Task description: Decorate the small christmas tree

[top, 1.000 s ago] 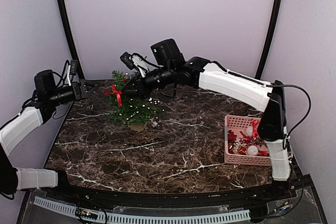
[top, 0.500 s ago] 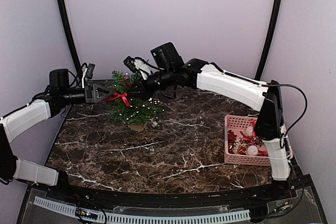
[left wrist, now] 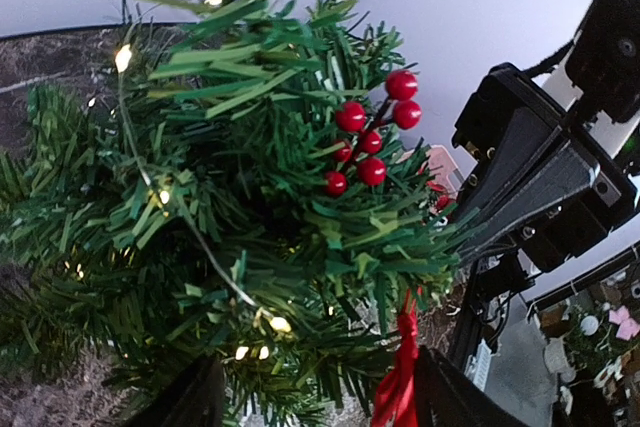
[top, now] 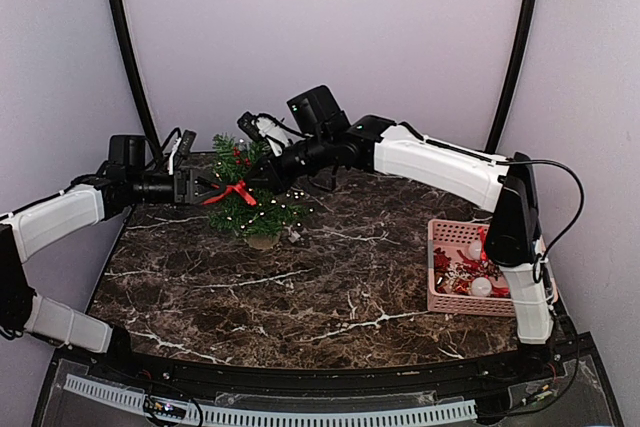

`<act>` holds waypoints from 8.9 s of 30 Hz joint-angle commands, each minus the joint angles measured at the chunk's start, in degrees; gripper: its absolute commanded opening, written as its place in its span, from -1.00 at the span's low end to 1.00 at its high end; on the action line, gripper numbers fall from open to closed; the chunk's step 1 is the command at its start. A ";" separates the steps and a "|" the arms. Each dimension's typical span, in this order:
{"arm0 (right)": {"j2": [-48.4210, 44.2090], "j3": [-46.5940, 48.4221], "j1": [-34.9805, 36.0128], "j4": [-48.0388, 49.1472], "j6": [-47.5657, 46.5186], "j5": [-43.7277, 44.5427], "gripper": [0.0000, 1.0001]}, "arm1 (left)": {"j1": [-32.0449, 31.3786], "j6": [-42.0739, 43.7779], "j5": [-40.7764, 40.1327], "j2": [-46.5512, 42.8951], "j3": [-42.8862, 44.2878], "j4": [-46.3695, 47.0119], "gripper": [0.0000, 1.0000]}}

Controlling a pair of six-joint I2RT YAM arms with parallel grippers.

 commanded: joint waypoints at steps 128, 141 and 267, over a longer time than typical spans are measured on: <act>-53.20 -69.30 -25.19 8.18 31.03 30.67 0.45 | 1.05 -14.77 -28.83 -18.78 -18.28 13.71 0.74; -61.28 -79.43 -44.00 1.50 34.34 33.38 0.30 | 1.06 -17.87 -28.67 -23.01 -23.71 11.76 0.72; -9.53 -29.64 -5.20 35.84 58.67 15.98 -1.00 | 3.76 -2.92 -1.35 -4.66 -4.08 9.37 0.63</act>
